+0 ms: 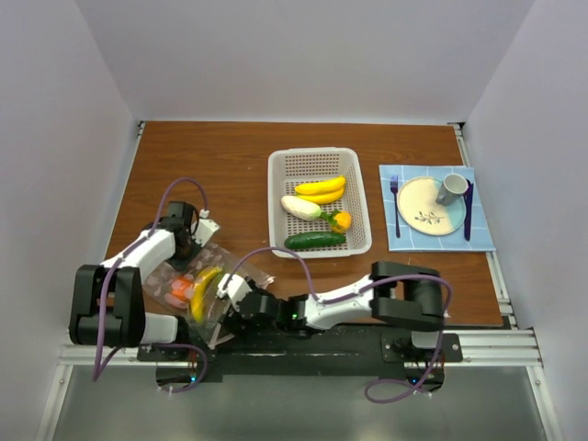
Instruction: Open the zip-top bag and remove the fake food
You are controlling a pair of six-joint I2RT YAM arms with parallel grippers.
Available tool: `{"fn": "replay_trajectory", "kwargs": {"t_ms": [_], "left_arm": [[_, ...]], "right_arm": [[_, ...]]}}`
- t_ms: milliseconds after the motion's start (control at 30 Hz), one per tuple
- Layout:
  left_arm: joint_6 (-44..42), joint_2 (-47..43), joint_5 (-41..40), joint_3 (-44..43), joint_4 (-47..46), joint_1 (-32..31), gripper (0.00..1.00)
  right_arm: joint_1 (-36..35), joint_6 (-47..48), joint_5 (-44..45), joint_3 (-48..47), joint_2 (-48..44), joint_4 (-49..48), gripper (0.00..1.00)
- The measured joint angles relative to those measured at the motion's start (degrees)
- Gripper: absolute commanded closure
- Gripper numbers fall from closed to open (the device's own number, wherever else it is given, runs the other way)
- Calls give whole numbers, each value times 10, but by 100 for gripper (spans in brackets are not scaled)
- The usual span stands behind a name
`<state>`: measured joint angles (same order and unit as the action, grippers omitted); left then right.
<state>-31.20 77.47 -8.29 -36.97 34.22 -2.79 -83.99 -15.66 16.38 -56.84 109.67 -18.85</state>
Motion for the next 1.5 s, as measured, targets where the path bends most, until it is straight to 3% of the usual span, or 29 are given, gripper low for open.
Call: {"fn": "replay_trajectory", "kwargs": {"t_ms": [300,433,600,633,700,733,767,833,900,933,1000,1100,1200,1267,1300,1367,1400,1500], "left_arm": [[-16,64,-41,-70,-2,25,100],[-14,60,-28,-91,0,25,100],[-11,45,-3,-93,25,25,100],[-9,42,3,-96,34,25,100],[-8,37,12,-108,53,25,100],[-7,35,19,-118,64,25,89],[-6,32,28,-134,81,25,67],[-3,25,44,-162,104,25,37],[1,15,65,-197,129,25,18],[2,8,73,-212,139,25,1],[1,-6,85,-233,155,25,0],[0,-32,96,-250,186,25,0],[-4,-58,110,-264,222,25,12],[-10,-73,117,-263,231,25,29],[-14,-81,120,-253,229,25,47],[-19,-93,116,-212,217,25,79],[-23,-93,109,-185,212,25,95],[-33,-77,80,-108,192,25,100]], "right_arm": [[0,-32,62,117,-240,129,81],[16,-32,108,125,-334,184,96],[191,-33,118,86,-344,232,100],[227,-34,122,67,-326,243,95],[282,-34,131,33,-288,261,60],[296,-34,135,21,-272,268,20],[306,-34,137,10,-256,275,2],[313,-34,142,-1,-236,288,1],[313,-34,147,-3,-230,301,1],[313,-34,151,-3,-231,308,1],[311,-33,161,-3,-236,315,1],[304,-29,176,2,-268,319,1],[279,-17,195,14,-330,316,1],[247,-9,204,18,-362,309,9],[222,-3,208,20,-375,304,22],[166,5,212,26,-386,291,34],[130,4,214,30,-383,283,45],[48,2,215,42,-356,271,59]]}}
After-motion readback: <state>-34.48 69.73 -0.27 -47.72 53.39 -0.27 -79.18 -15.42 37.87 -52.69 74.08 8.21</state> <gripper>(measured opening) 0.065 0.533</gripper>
